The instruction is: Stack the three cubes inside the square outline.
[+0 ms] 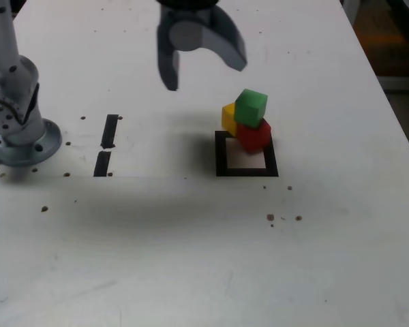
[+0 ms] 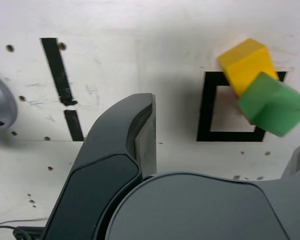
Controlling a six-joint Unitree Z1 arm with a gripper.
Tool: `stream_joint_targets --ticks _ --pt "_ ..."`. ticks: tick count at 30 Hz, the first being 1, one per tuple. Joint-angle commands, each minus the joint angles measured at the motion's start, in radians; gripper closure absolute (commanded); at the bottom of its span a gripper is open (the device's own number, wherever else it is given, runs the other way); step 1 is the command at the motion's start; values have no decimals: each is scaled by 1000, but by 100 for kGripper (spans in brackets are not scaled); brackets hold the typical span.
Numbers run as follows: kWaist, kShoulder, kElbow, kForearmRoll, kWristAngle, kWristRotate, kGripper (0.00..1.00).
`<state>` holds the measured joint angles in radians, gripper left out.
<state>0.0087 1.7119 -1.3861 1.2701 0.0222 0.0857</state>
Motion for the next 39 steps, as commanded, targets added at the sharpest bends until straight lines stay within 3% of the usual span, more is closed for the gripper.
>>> stream_joint_targets --ticks 1,22,39 --pt "2 21 -20 2 -2 7 0" --pt "2 247 -222 10 -39 32 1" --pt "27 317 -269 2 -90 -162 1"
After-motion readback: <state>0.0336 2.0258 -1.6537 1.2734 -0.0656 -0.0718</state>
